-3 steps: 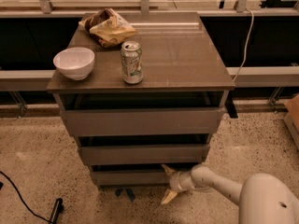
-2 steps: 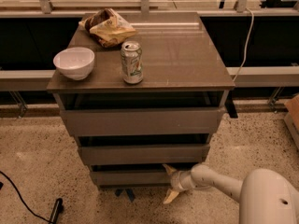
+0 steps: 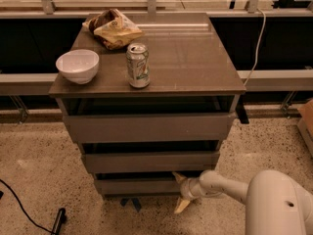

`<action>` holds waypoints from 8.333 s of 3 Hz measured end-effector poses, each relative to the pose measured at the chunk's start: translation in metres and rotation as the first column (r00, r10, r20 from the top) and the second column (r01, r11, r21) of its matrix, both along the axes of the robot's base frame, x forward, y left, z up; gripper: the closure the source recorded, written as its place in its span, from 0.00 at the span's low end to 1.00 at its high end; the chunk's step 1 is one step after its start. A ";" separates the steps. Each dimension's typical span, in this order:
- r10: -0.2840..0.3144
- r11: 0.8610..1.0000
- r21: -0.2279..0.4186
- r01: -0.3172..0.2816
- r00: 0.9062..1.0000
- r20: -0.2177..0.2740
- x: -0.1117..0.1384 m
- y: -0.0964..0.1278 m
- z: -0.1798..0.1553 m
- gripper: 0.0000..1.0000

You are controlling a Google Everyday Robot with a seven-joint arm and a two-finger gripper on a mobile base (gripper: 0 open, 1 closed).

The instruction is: Open bottom drawer

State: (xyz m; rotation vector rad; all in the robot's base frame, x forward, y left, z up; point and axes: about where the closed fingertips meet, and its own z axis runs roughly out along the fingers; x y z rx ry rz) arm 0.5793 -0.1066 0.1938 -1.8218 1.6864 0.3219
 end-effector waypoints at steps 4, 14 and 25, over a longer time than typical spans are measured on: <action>0.014 0.999 -0.037 -0.017 0.998 -0.056 0.002 0.000 -0.028 0.32; 0.090 0.993 -0.067 -0.098 0.990 -0.104 -0.010 0.017 -0.027 0.77; 0.055 0.997 -0.035 -0.071 0.942 -0.330 -0.100 0.008 -0.022 0.39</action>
Offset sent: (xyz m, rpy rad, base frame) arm 0.0164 -0.0045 -0.0177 -0.0567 0.0271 0.0128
